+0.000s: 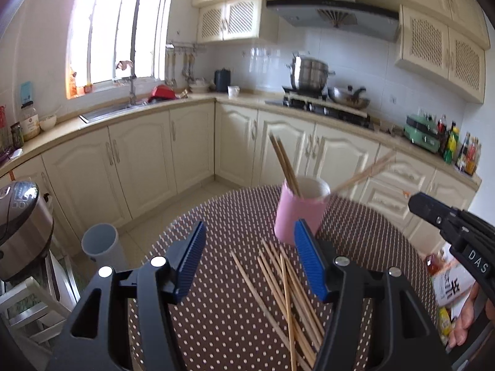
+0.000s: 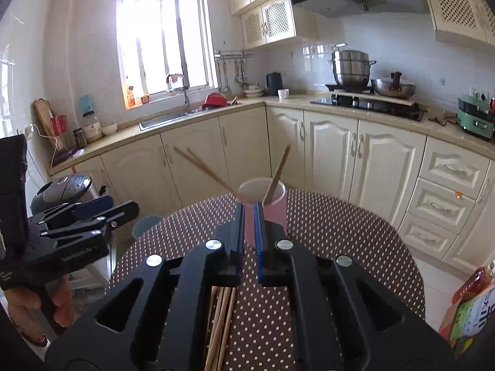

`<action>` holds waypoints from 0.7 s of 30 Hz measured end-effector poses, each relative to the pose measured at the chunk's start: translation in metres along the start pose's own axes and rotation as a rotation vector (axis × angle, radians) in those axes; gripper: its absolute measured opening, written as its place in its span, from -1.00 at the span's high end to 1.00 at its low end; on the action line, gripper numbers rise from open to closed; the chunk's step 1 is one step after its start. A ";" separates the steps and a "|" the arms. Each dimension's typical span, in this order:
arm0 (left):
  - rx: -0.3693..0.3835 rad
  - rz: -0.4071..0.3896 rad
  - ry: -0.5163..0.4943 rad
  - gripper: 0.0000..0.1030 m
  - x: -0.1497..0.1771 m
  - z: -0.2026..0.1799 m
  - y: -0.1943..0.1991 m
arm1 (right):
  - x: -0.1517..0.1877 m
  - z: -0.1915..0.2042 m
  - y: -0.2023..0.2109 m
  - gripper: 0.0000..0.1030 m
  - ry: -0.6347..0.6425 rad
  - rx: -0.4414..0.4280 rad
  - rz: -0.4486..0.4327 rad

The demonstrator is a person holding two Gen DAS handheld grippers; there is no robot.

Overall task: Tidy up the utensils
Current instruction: 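Move both open tools down to the chopstick pile and close each on a chopstick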

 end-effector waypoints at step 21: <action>0.092 0.524 0.050 0.12 0.088 -0.012 -0.137 | 0.108 -0.016 -0.083 0.87 -0.045 -0.061 0.373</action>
Point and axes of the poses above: each gripper's, at about its wrist camera, not at the fingertips, and y roughly against the way its jaws point, z to its left, x to its underside, the point moved 4 cm from there along -y, roughly the way its jaws point, and after that the axes turned 13 degrees about x, right-handed, at the moved point
